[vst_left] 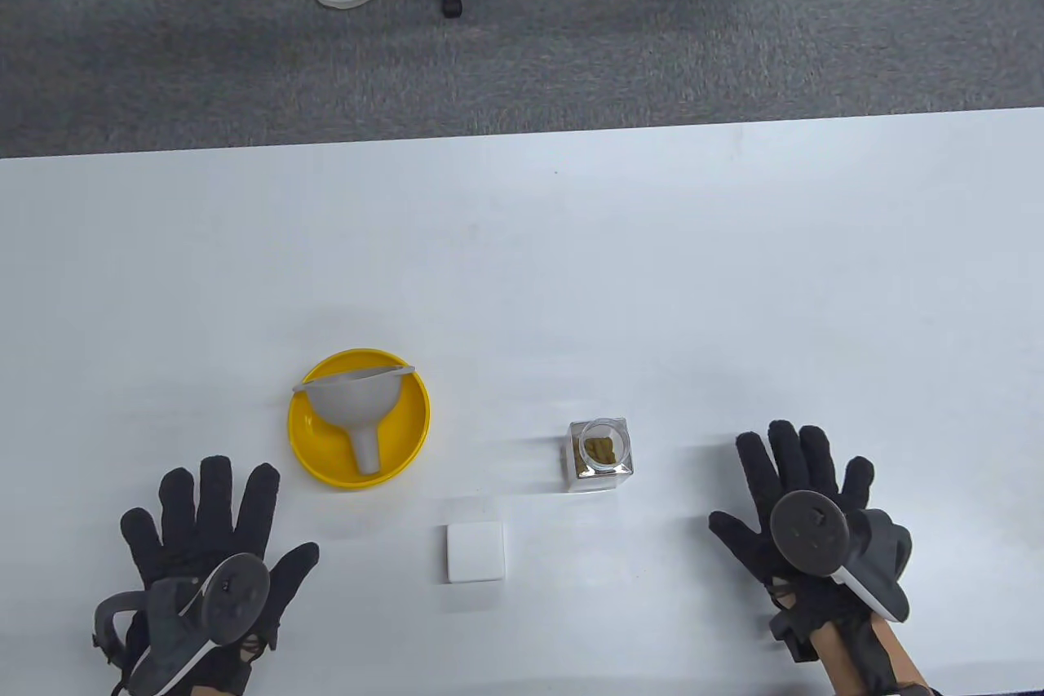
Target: Transfer raisins through funnel into coffee jar
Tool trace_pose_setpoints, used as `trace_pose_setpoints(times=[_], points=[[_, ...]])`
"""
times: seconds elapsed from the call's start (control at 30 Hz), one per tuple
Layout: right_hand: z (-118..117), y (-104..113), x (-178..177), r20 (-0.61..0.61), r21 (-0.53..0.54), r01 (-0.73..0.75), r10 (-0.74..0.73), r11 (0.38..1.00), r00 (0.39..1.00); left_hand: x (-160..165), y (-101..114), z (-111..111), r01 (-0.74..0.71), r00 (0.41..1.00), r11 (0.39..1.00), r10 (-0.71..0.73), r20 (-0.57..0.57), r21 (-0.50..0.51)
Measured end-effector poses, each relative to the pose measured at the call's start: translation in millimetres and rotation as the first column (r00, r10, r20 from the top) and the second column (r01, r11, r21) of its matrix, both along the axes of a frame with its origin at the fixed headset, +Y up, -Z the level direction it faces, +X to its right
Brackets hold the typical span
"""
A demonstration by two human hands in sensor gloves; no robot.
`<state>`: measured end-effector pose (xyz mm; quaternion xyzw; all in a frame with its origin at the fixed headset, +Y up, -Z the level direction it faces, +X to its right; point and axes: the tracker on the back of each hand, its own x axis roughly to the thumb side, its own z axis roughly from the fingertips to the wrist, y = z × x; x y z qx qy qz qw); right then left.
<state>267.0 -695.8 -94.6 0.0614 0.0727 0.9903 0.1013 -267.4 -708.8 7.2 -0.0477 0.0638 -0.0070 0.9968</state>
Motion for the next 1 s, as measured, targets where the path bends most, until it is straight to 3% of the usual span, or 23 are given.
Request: trace_pose_setpoints(times=[0.13, 0.27, 0.37, 0.7, 1.0], points=[[-12.6, 2.9, -18.5, -0.068, -0.049, 0.166, -0.169, 0.985, 0.983, 0.8, -0.3, -0.5, -0.002, 1.0, 1.0, 0.002, 0.011, 0.005], [-28.6, -4.1, -39.0, -0.08, -0.206, 0.362, -0.384, 0.909, 0.92, 1.4, -1.2, -1.0, -0.003, 1.0, 1.0, 0.003, 0.019, -0.006], [-38.6, -11.3, -55.1, -0.07, -0.254, 0.464, -0.494, 0.849, 0.866, 1.9, -1.4, -1.4, -0.007, 1.0, 1.0, 0.008, 0.024, -0.011], [-46.8, -27.5, -87.9, -0.072, -0.322, 0.525, -0.573, 0.788, 0.816, -4.8, -4.1, -5.1, -0.041, 0.999, 0.999, 0.041, 0.008, -0.033], [-45.2, -26.8, -94.4, -0.041, -0.216, 0.508, -0.528, 0.834, 0.848, -3.9, -5.0, -5.0, -0.016, 1.0, 0.999, 0.016, 0.012, -0.03]])
